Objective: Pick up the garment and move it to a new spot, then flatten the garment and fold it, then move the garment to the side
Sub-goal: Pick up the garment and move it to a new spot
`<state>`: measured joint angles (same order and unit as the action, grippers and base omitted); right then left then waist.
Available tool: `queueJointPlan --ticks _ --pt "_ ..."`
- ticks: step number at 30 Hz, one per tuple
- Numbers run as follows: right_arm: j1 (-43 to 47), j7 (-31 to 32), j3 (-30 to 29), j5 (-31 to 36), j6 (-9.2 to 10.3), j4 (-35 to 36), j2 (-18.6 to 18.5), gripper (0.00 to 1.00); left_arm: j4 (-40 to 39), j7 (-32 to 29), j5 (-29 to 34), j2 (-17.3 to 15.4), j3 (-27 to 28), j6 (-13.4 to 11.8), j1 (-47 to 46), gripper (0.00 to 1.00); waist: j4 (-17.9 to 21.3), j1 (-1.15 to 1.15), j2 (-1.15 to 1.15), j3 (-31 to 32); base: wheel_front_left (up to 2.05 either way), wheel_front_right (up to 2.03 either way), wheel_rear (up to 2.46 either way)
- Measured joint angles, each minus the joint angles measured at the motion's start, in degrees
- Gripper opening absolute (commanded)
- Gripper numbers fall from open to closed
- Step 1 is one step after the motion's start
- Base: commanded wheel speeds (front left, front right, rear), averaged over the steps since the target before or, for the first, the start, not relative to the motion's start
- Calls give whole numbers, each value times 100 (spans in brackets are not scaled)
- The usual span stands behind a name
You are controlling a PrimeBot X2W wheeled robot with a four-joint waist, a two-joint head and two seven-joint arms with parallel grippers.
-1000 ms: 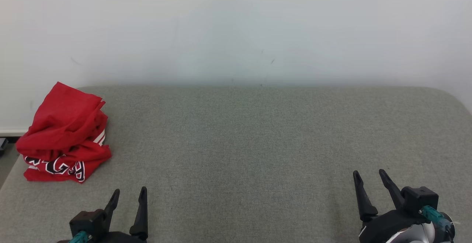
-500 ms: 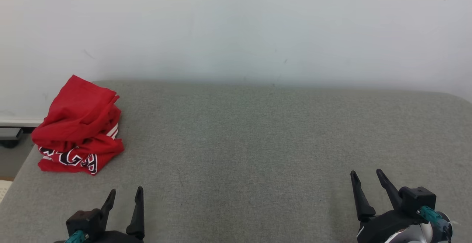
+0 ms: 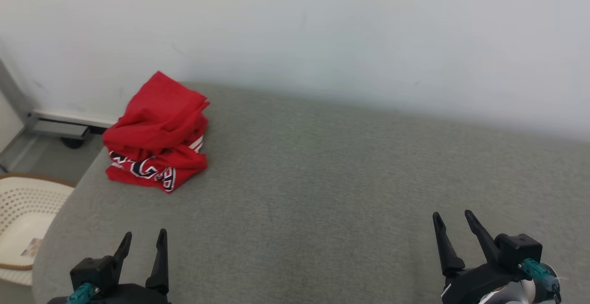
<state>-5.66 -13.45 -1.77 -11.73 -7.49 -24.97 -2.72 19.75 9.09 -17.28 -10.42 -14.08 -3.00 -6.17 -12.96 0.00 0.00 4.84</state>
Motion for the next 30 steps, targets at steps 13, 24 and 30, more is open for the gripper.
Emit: queueJointPlan --ticks 13,24,30 --pt "-23 -69 152 -135 0 -94 2 100 -233 -187 -51 -201 14 -60 66 100 -883 0 0 7 0 0 0" --pt "-50 -115 181 -148 0 -126 2 100 -279 -321 -91 -248 -81 -48 64 100 -1152 0 0 -7 0 0 0" --pt "-75 -119 193 -177 0 -119 2 100 -171 -624 -161 -266 -152 56 -177 100 -1140 0 0 -68 0 0 0"
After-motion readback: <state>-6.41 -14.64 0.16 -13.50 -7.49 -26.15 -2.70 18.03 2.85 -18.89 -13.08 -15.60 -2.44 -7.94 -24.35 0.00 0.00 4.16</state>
